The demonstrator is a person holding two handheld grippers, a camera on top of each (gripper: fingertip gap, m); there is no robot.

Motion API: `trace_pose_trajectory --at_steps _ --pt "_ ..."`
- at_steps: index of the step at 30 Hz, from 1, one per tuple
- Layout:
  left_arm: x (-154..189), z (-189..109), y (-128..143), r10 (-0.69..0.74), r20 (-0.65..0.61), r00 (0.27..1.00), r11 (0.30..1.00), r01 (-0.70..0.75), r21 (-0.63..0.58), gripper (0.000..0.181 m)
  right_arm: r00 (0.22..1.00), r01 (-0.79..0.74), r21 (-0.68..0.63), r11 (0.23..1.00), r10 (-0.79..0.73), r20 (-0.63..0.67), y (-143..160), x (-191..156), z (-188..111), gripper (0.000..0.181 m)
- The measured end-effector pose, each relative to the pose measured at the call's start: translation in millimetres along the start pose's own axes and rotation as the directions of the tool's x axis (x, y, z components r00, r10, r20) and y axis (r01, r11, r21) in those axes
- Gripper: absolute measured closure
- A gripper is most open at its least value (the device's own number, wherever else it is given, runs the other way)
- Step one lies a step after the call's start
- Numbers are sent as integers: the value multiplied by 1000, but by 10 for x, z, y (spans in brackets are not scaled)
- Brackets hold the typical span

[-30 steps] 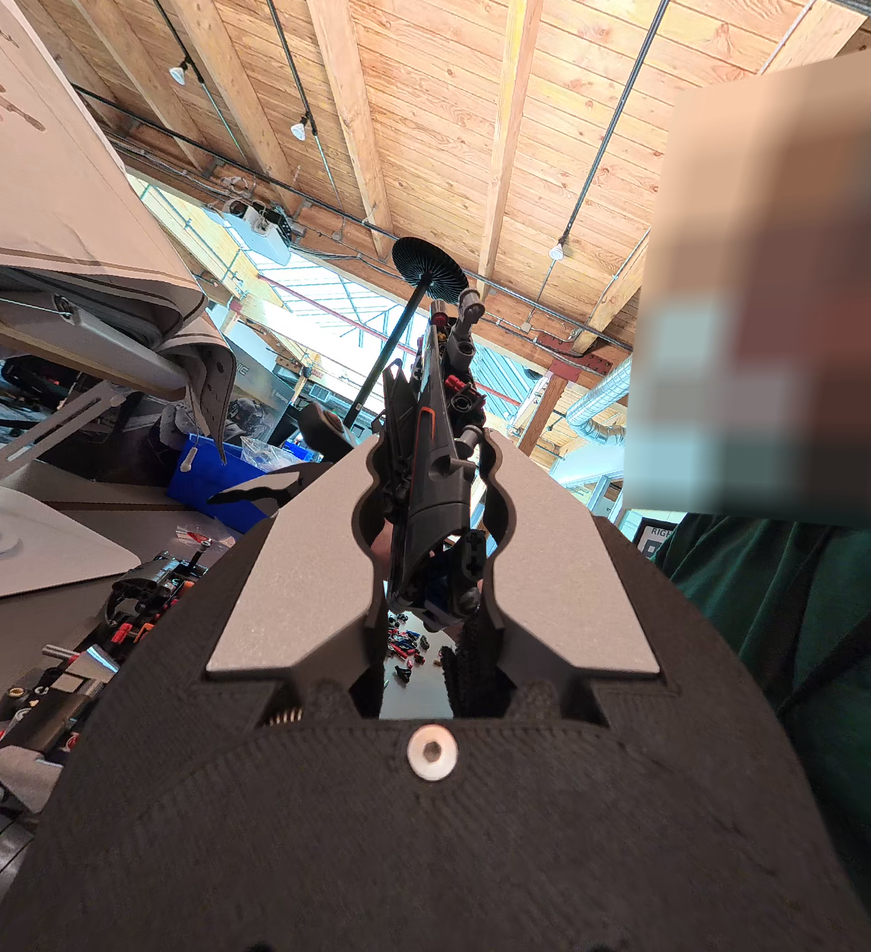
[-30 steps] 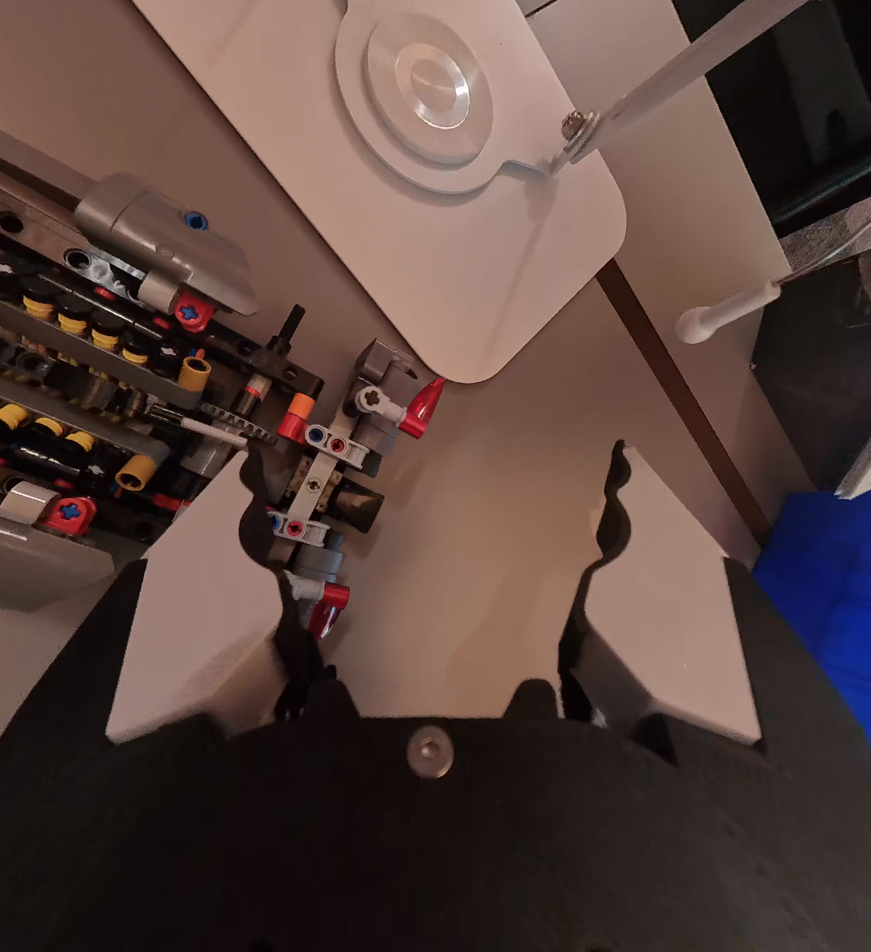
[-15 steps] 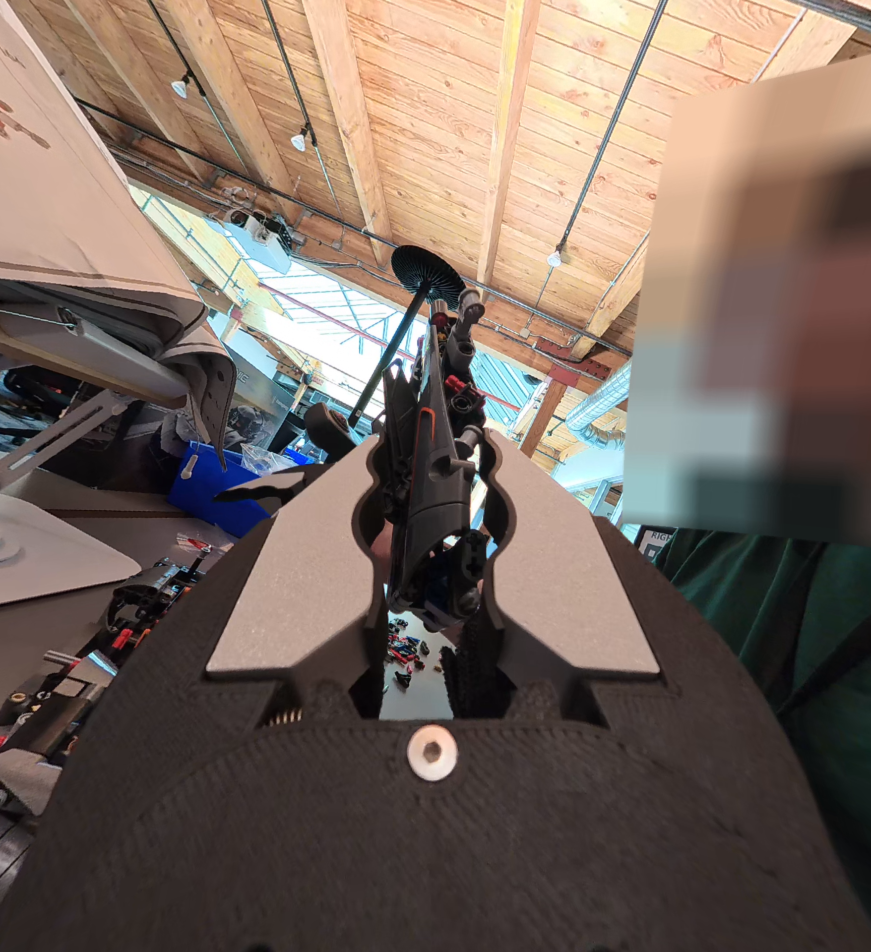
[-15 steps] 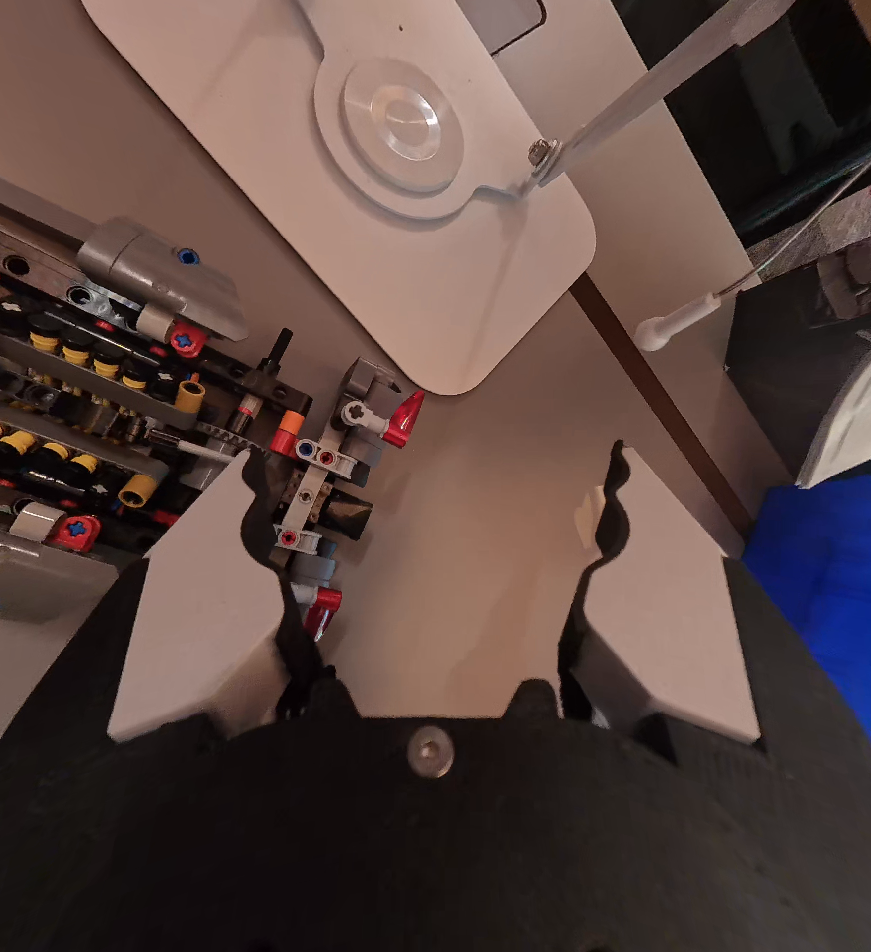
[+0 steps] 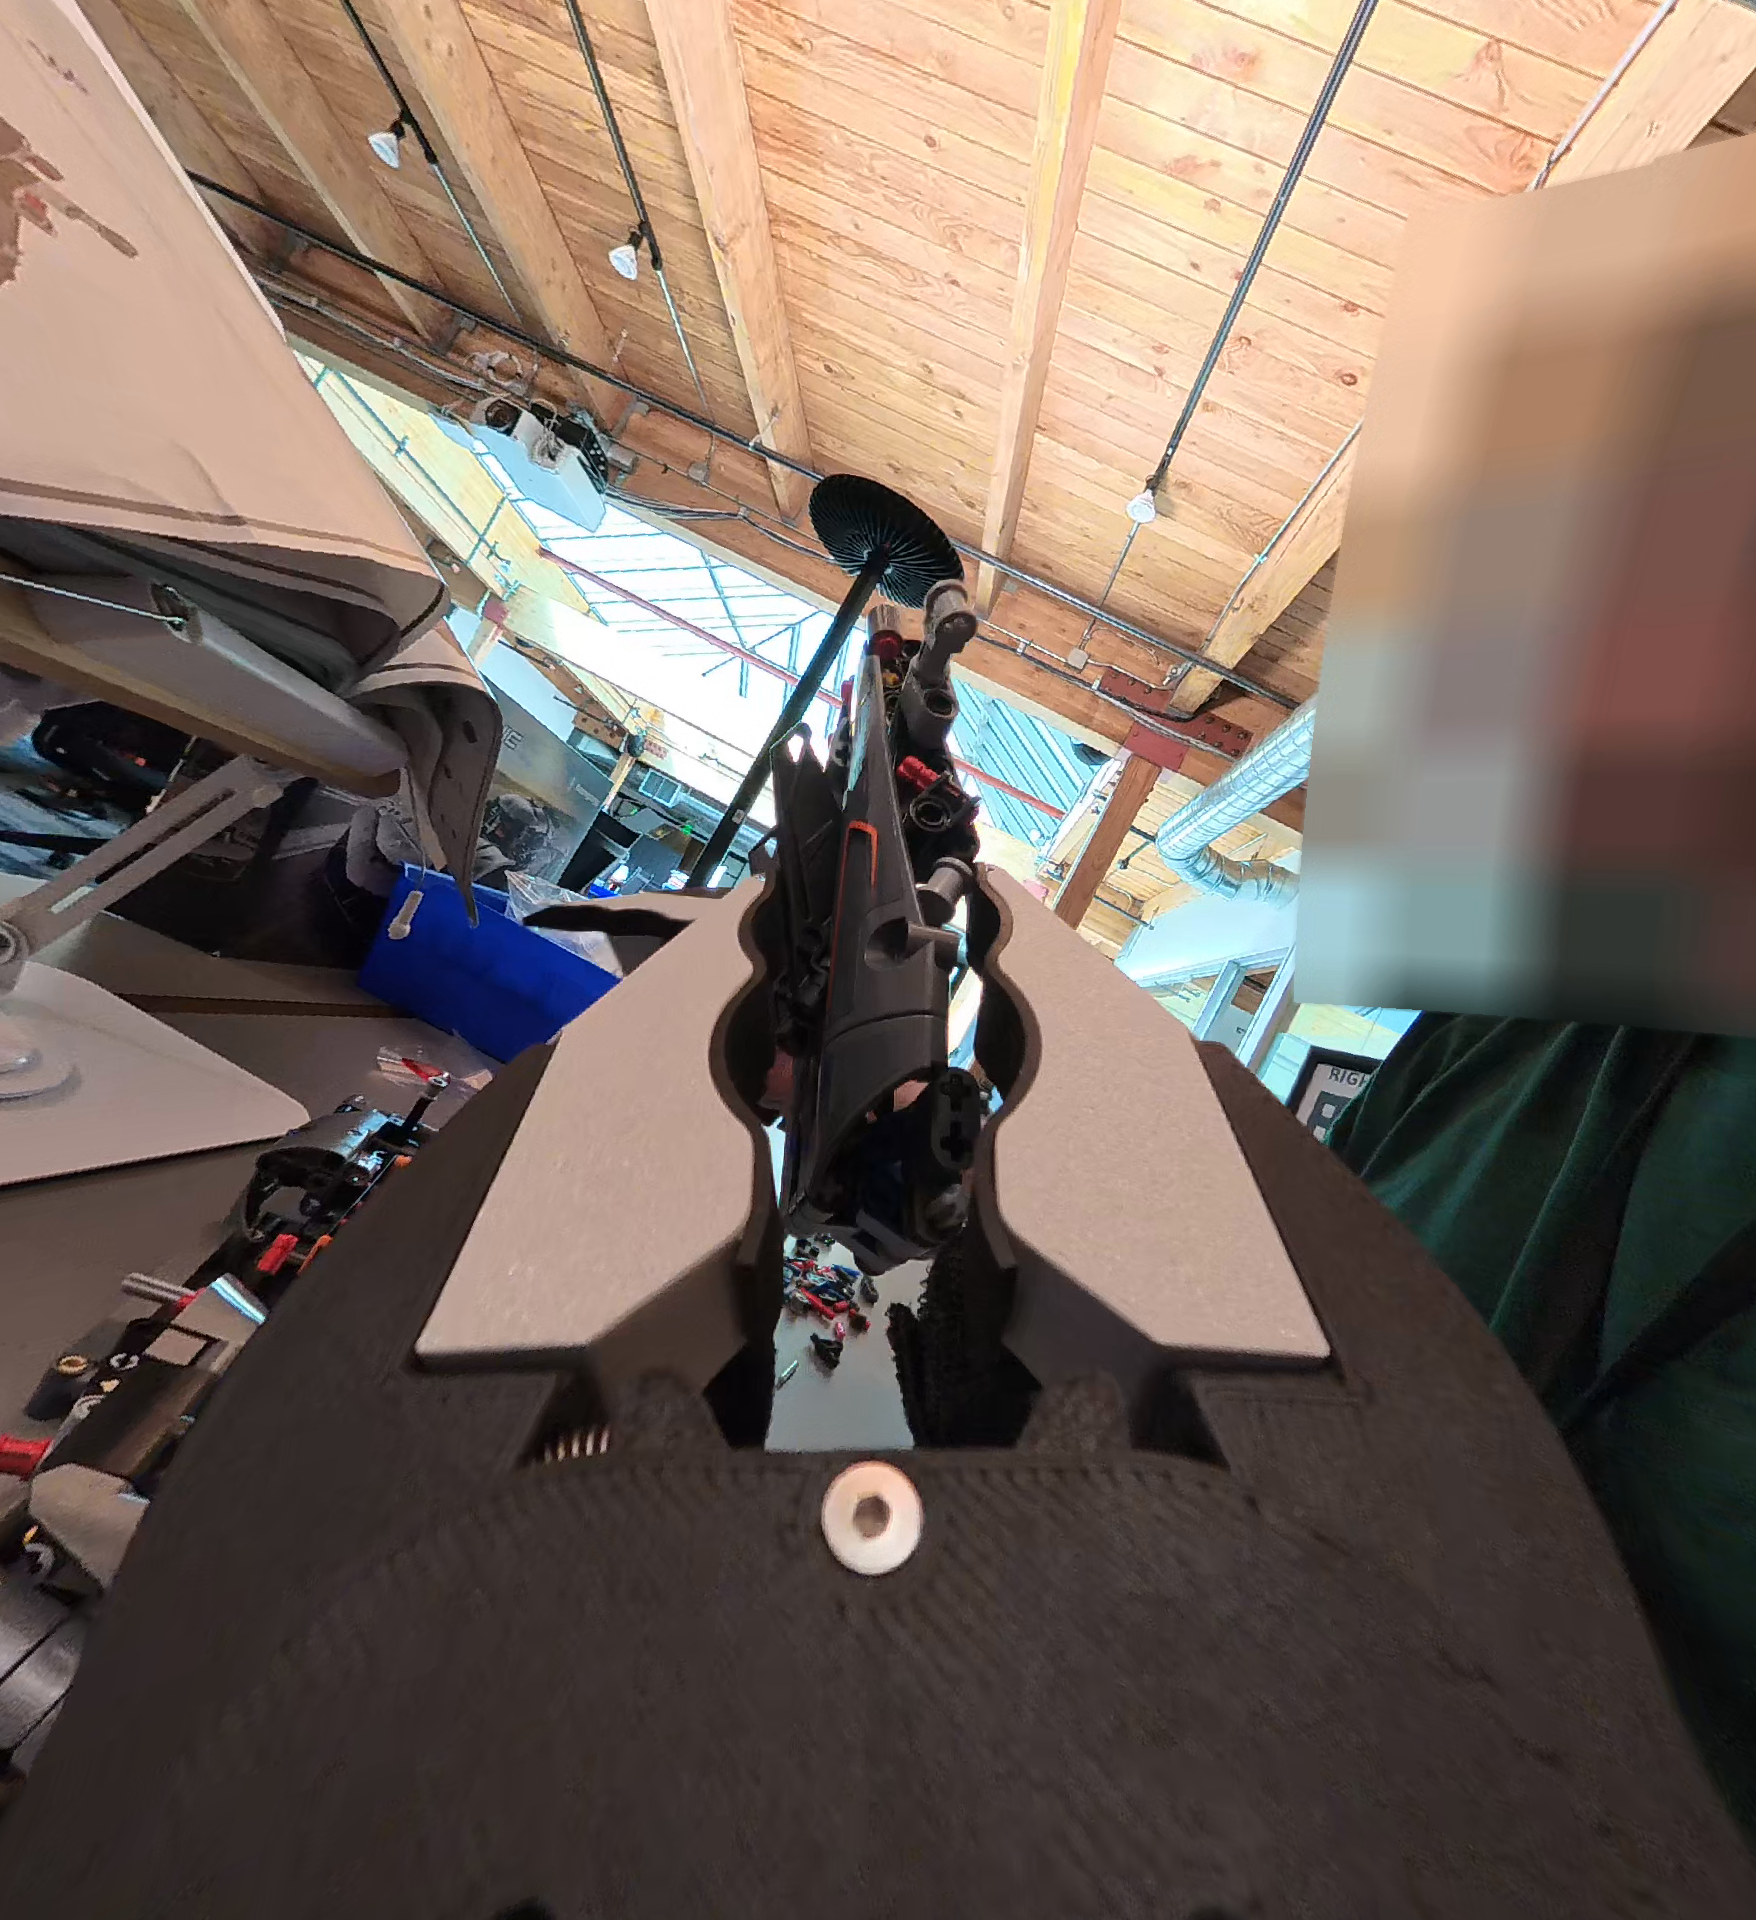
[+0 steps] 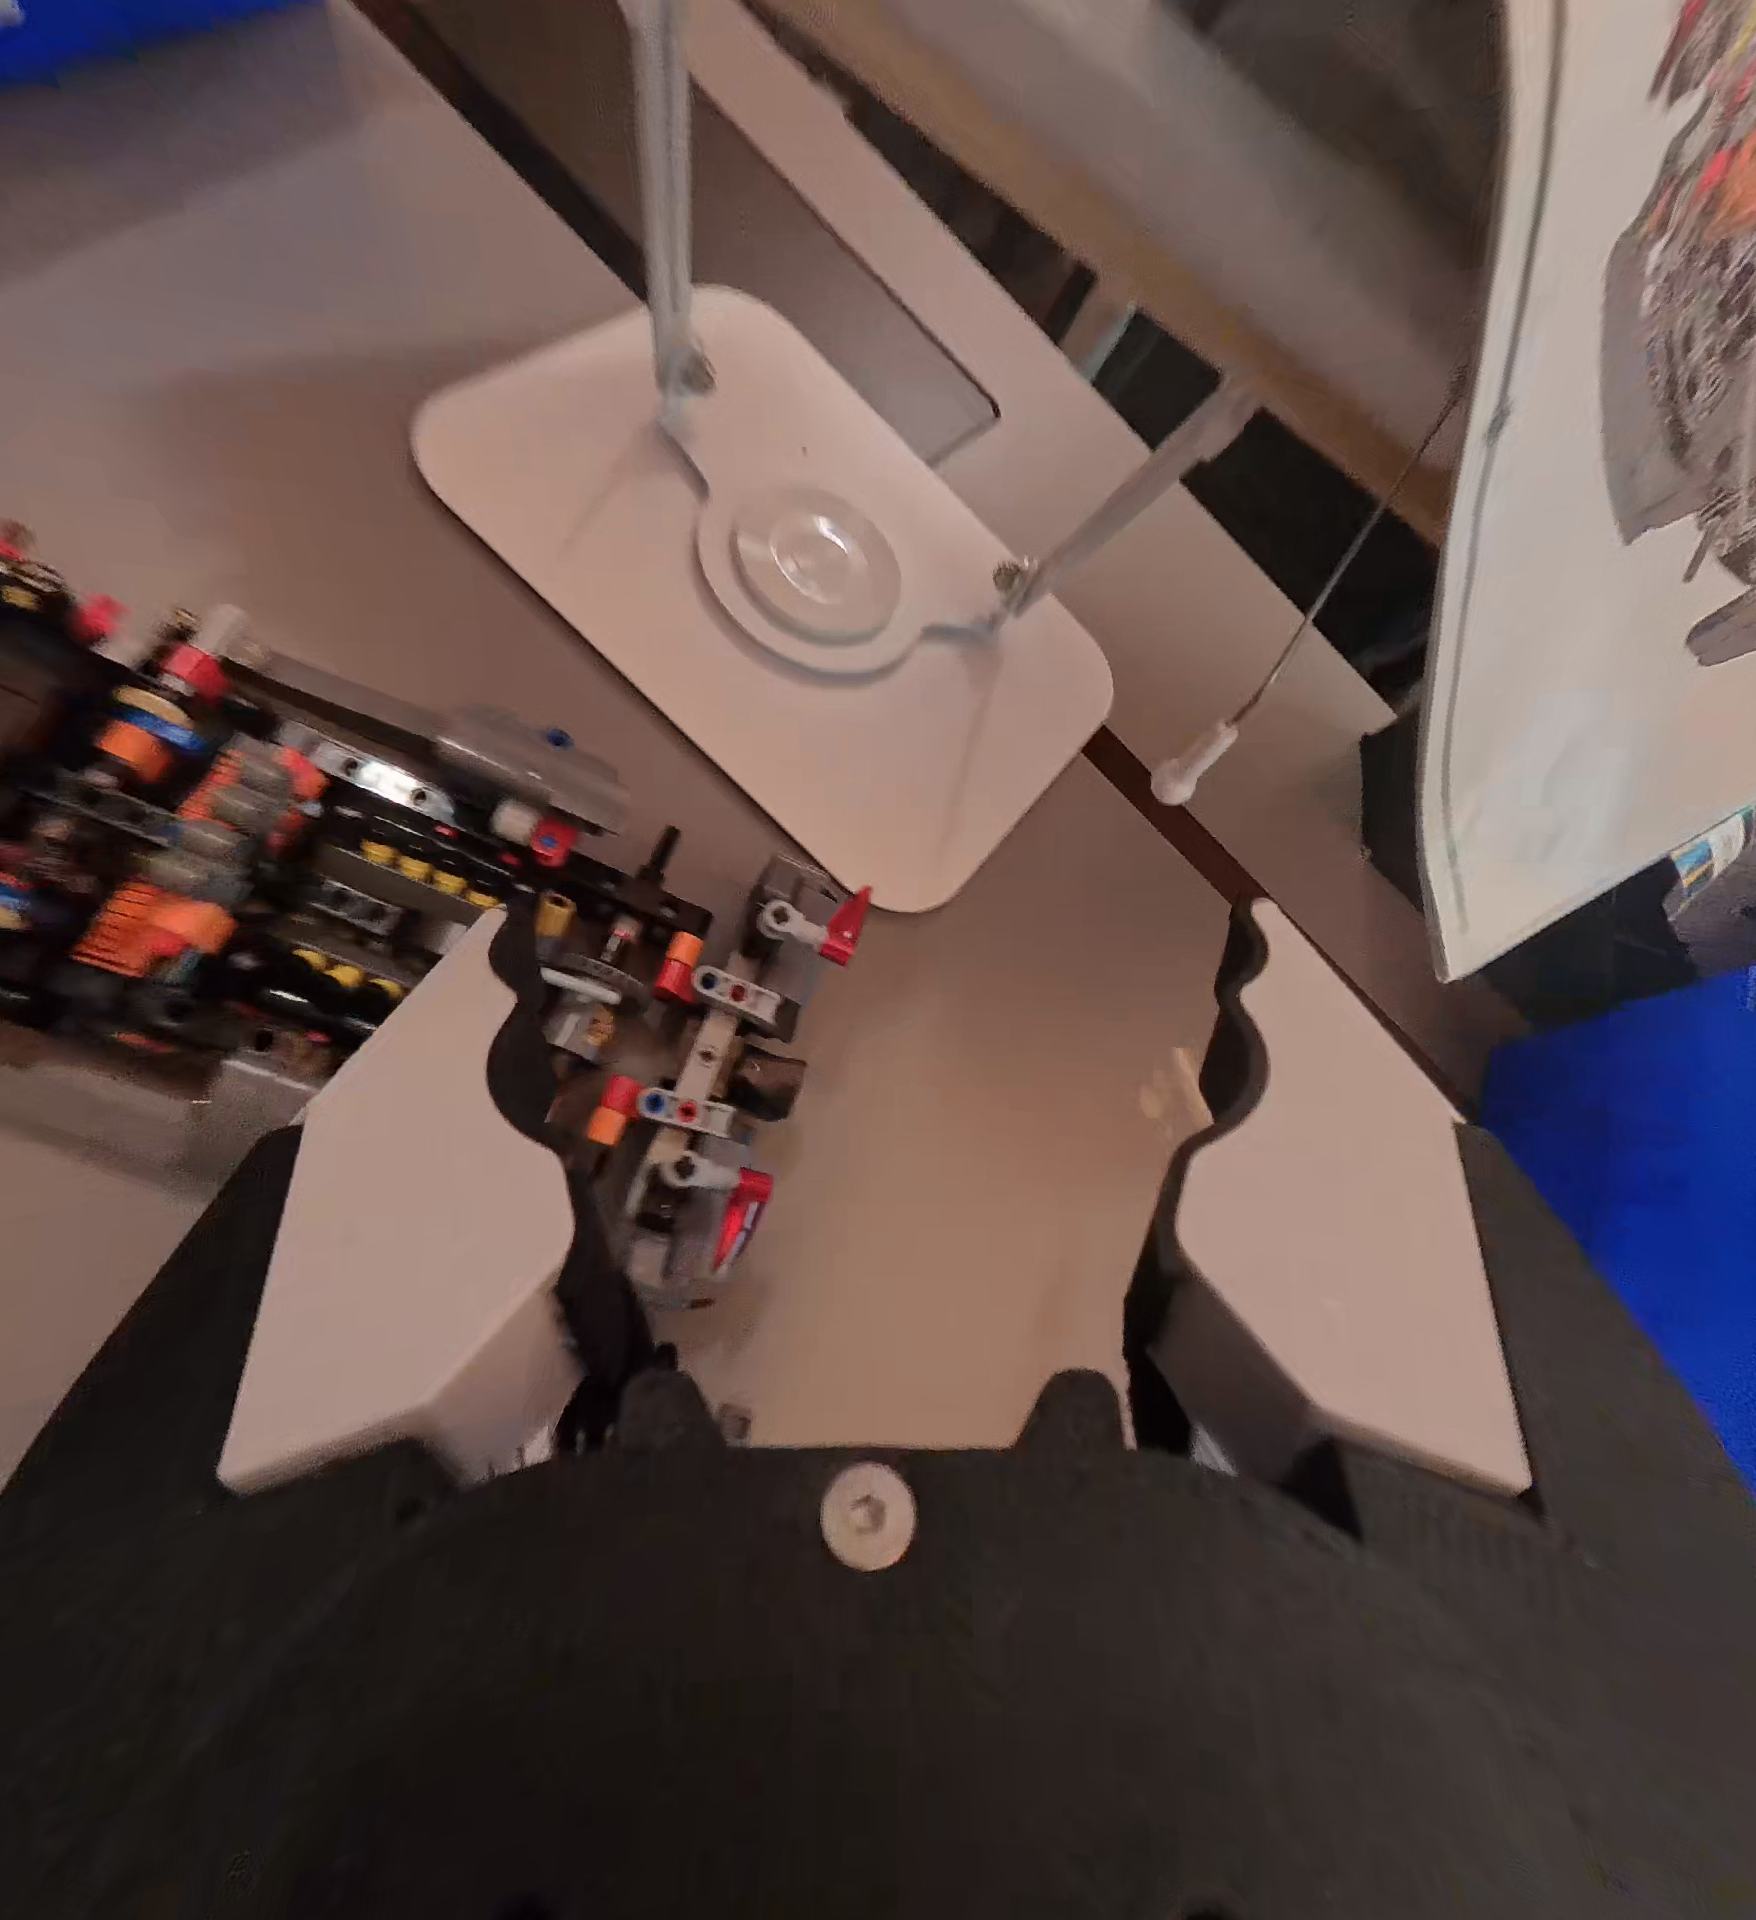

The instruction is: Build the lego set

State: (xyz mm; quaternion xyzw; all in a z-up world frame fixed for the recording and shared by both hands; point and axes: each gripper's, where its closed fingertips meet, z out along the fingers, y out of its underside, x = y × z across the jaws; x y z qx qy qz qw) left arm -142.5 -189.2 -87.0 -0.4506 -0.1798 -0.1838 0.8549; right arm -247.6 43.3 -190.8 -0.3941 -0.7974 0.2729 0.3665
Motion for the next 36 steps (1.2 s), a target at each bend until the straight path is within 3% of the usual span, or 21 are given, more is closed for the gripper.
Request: trace_pose_trajectory --at_steps 7,14,18,25,33,36 --pt "-66 1 32 23 36 999 1000 -22 -20 149 991 -82 333 939 42 124 -351 -591 -585 62" --pt "-48 110 89 40 67 997 998 -37 -48 149 936 -141 512 847 -55 349 -490 -1367 -918 76" --pt "20 225 85 54 69 996 997 -51 -52 149 897 -228 555 800 -48 439 -452 -1517 -988 87" --pt "36 515 257 89 66 994 989 -80 -122 149 843 -297 588 752 -83 532 -413 -1638 -1076 89" --pt "-79 685 403 89 82 993 985 -75 -156 149 749 -457 573 680 -53 660 -443 -1536 -1268 92" --pt "-89 728 441 103 83 991 980 -87 -177 149 692 -523 539 660 -40 721 -449 -1527 -1301 101"
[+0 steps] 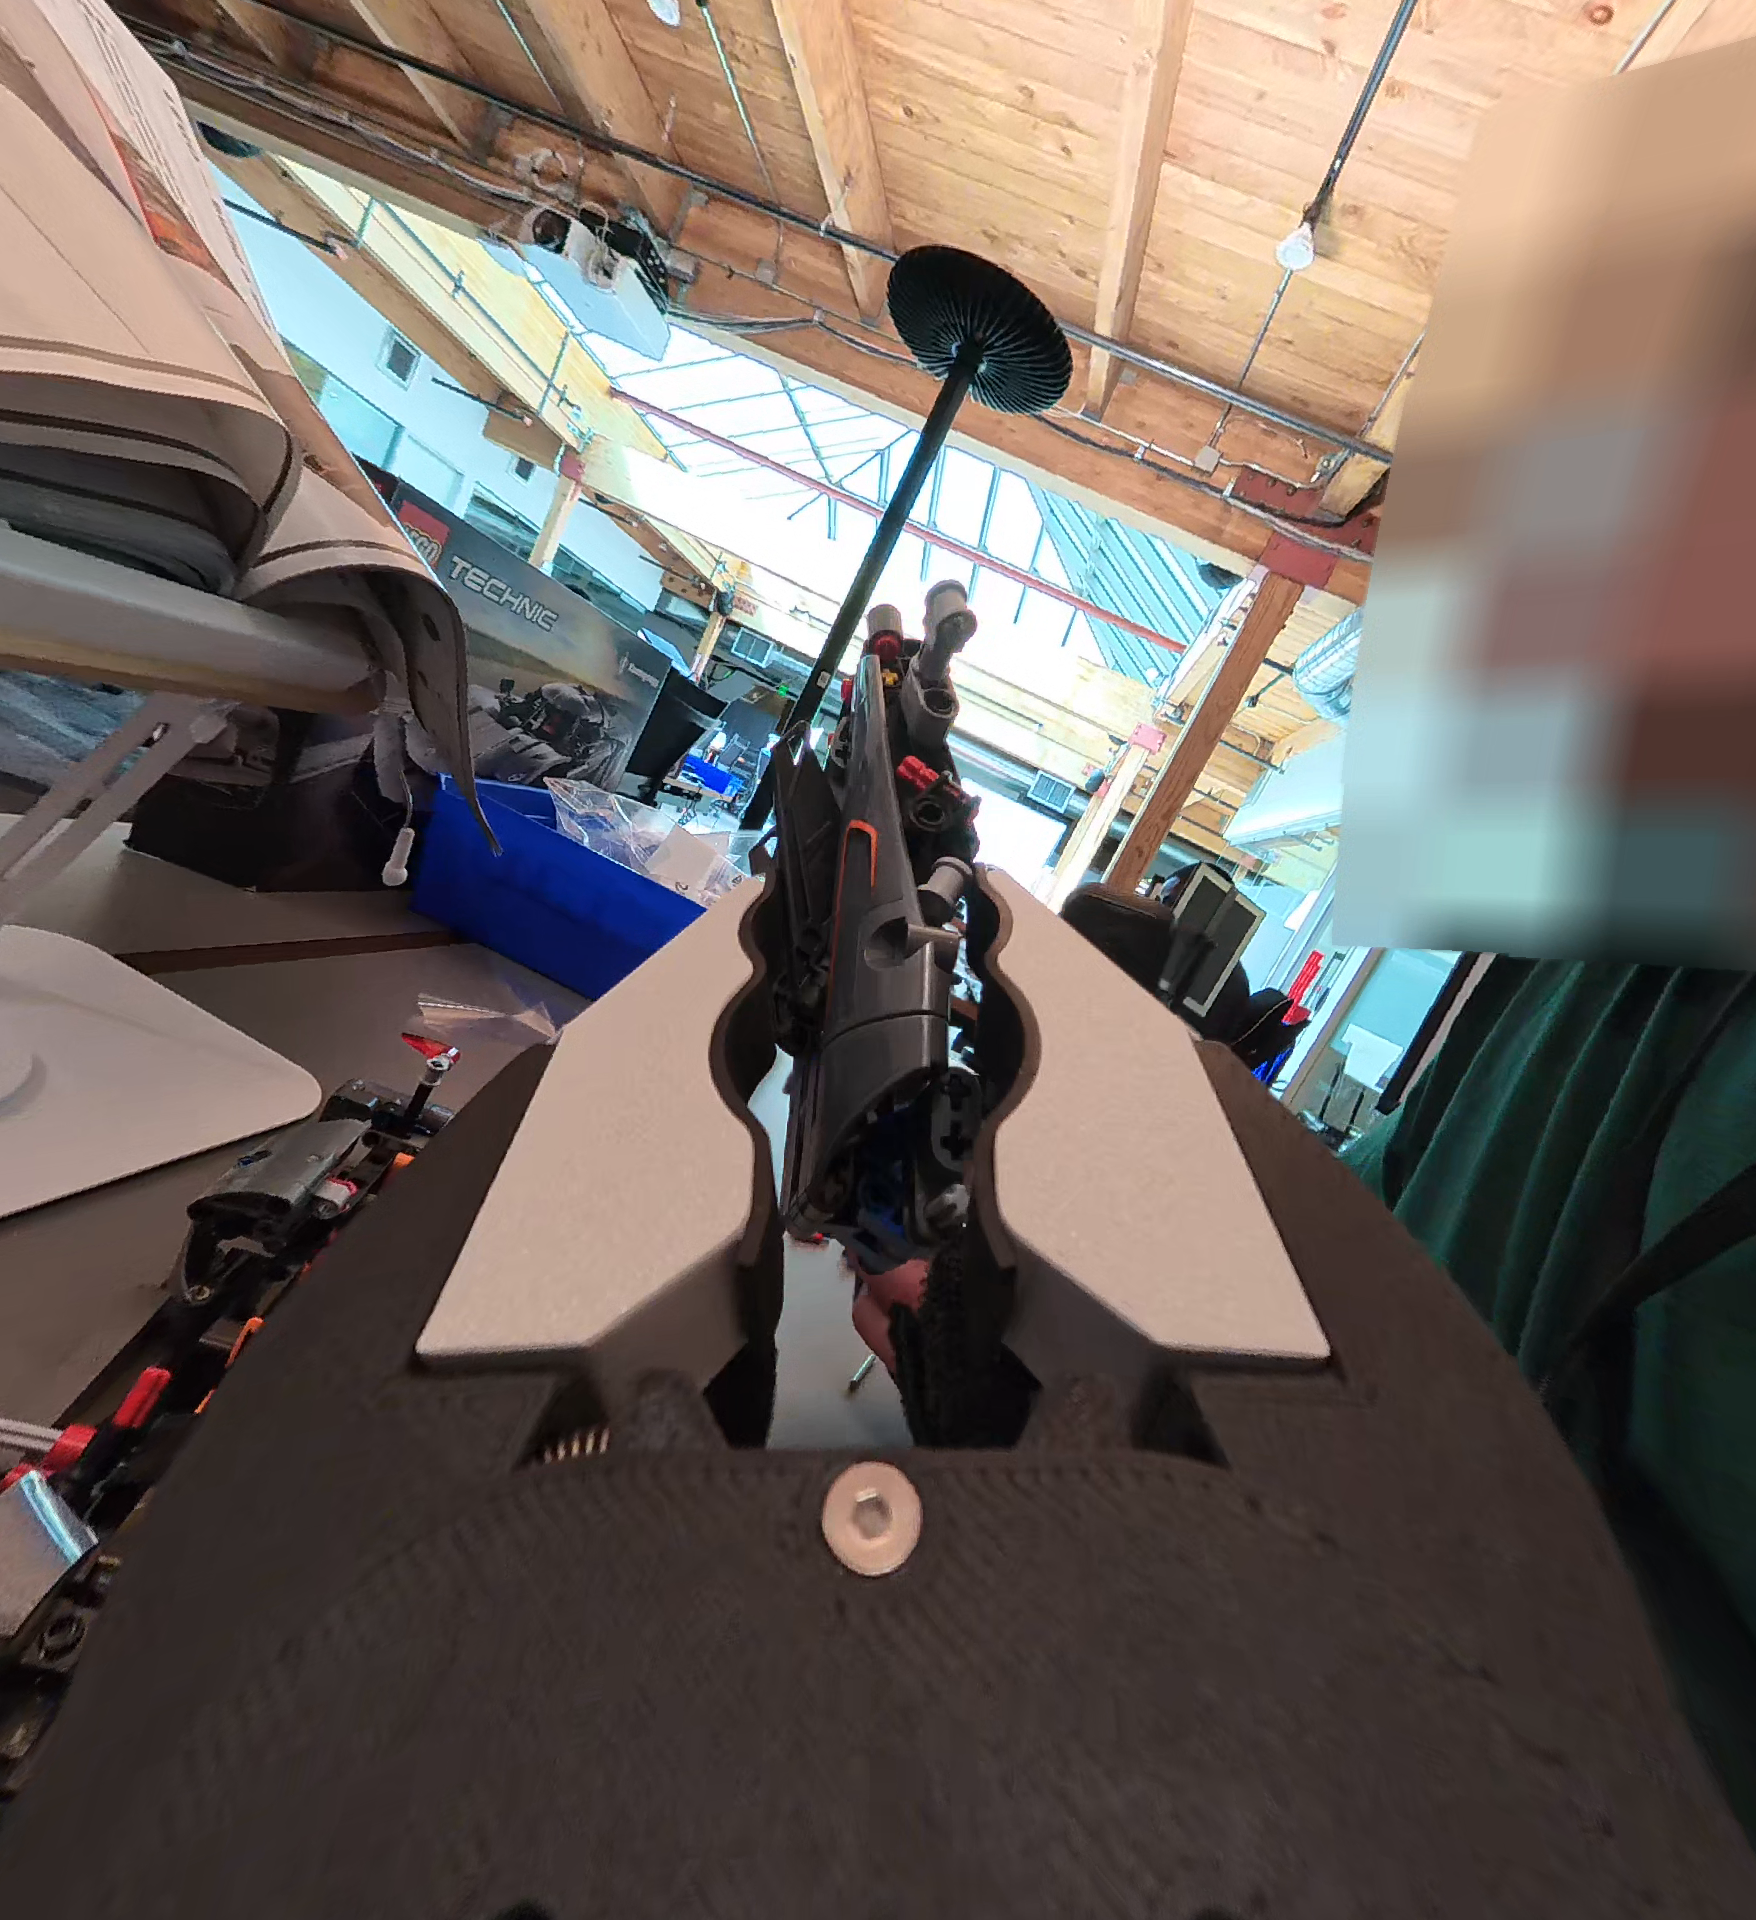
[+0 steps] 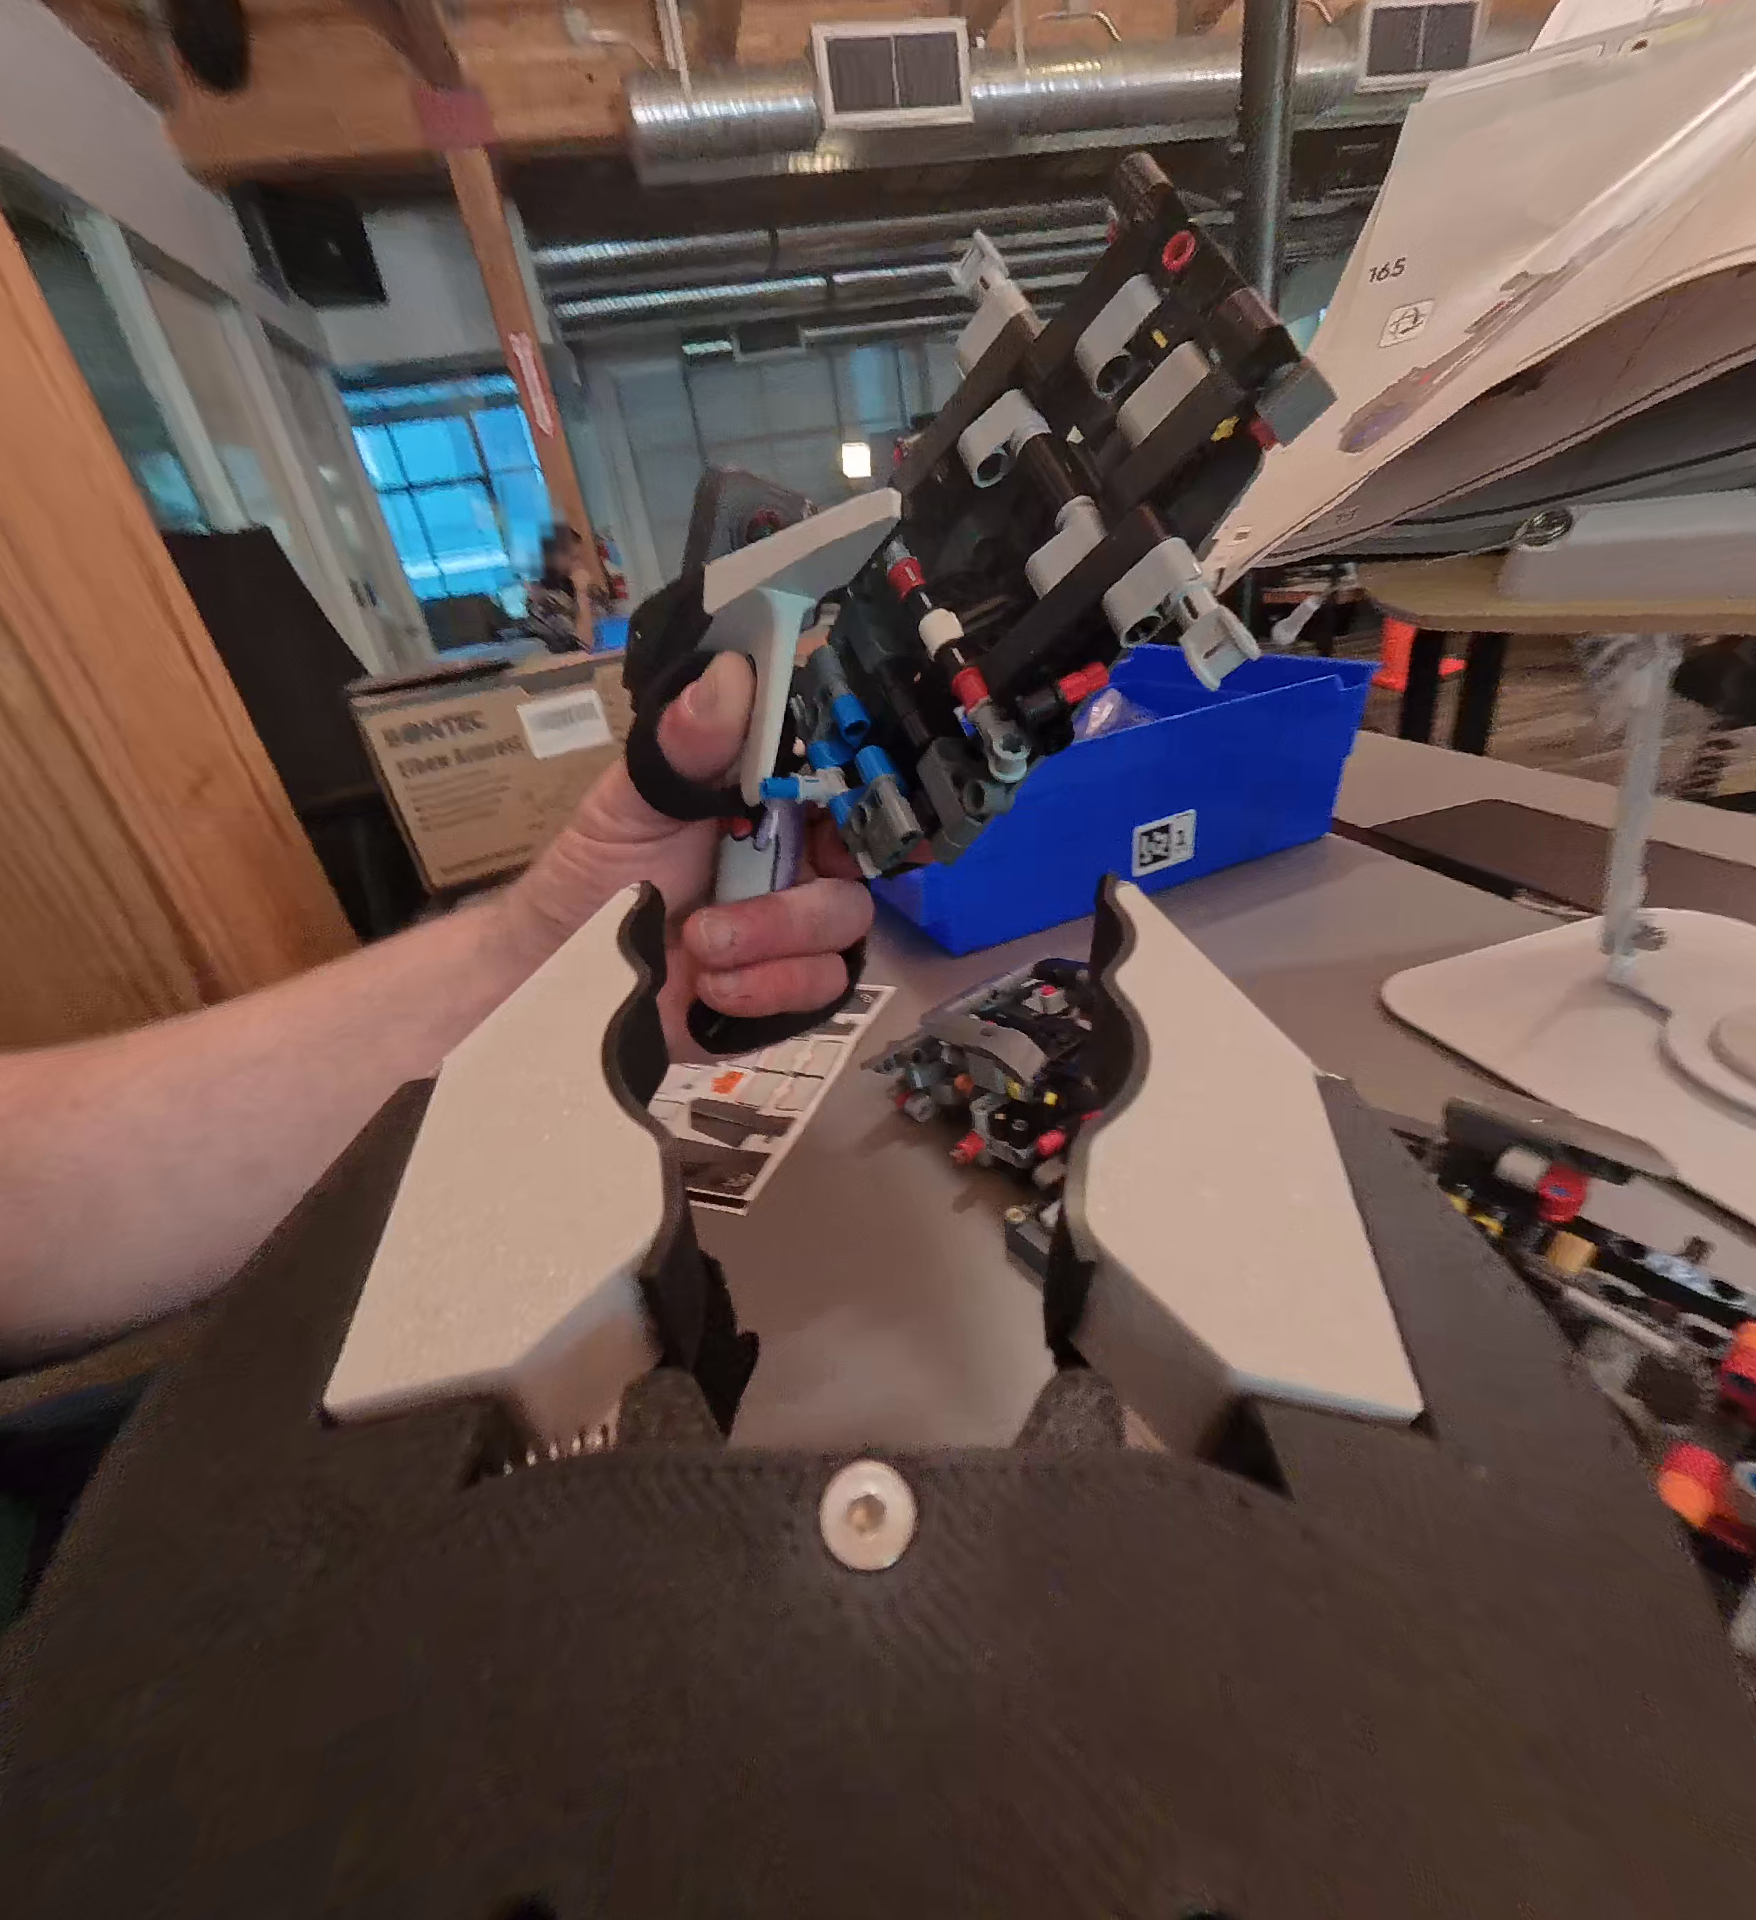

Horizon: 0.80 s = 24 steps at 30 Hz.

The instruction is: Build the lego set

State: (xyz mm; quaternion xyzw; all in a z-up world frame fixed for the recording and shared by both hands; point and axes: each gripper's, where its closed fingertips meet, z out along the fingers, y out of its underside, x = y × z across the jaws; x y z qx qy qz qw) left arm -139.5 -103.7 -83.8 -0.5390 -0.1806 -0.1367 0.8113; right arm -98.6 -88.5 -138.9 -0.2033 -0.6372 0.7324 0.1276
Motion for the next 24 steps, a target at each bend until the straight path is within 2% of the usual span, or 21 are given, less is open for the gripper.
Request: trace_pose_trajectory --at_steps 2,6,11,18,24 --pt "-13 15 29 10 10 1000 1000 -10 -12 149 998 -57 19 998 56 32 -17 -4 -15 108" --pt "-55 25 105 50 50 998 998 -47 -52 149 998 -58 36 998 57 38 -49 17 -46 114" --pt "-82 40 140 84 76 994 994 -78 -75 149 974 -218 92 972 210 82 -106 118 -94 104" --pt "-99 118 270 158 102 982 978 -142 -154 149 934 -343 110 933 327 144 -112 143 -90 93" --pt "-124 155 368 207 127 970 962 -178 -207 149 901 -417 134 899 391 187 -149 161 -110 92"
